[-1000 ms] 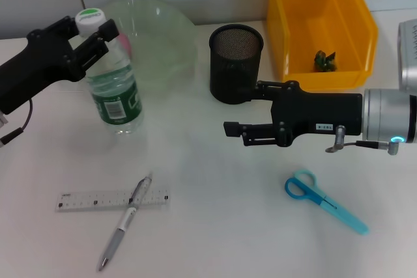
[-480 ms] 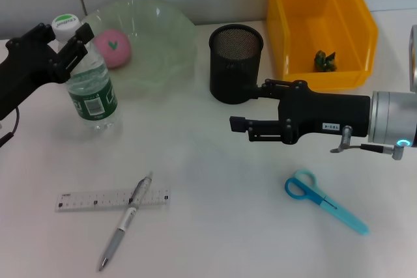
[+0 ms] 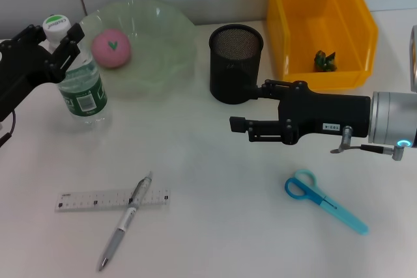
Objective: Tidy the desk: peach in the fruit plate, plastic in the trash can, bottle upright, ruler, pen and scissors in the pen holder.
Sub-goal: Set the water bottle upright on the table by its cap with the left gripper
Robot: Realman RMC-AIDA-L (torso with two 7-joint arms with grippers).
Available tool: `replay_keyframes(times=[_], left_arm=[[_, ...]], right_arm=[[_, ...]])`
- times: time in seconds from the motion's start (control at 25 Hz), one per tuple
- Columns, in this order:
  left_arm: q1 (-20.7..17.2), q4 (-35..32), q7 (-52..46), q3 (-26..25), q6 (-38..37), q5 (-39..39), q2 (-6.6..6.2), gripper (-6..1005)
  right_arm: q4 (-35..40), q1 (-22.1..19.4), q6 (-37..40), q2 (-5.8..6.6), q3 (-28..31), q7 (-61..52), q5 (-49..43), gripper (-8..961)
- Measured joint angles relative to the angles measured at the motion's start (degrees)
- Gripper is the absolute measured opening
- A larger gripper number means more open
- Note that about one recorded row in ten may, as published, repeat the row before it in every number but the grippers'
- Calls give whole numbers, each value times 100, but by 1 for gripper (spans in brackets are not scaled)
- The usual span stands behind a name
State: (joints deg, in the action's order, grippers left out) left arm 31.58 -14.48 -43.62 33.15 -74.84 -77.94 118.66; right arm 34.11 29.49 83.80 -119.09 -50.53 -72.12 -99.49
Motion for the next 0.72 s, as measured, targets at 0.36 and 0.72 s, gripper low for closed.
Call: replay_keyframes(times=[0.36, 0.72], left_arm=[[54, 253, 235, -2, 124, 191, 7, 503], [64, 410, 334, -2, 232, 210, 17, 507]], right_arm=[[-2, -6, 8, -5, 0, -25, 0, 775], [-1, -4, 15, -9, -13, -23, 0, 775]])
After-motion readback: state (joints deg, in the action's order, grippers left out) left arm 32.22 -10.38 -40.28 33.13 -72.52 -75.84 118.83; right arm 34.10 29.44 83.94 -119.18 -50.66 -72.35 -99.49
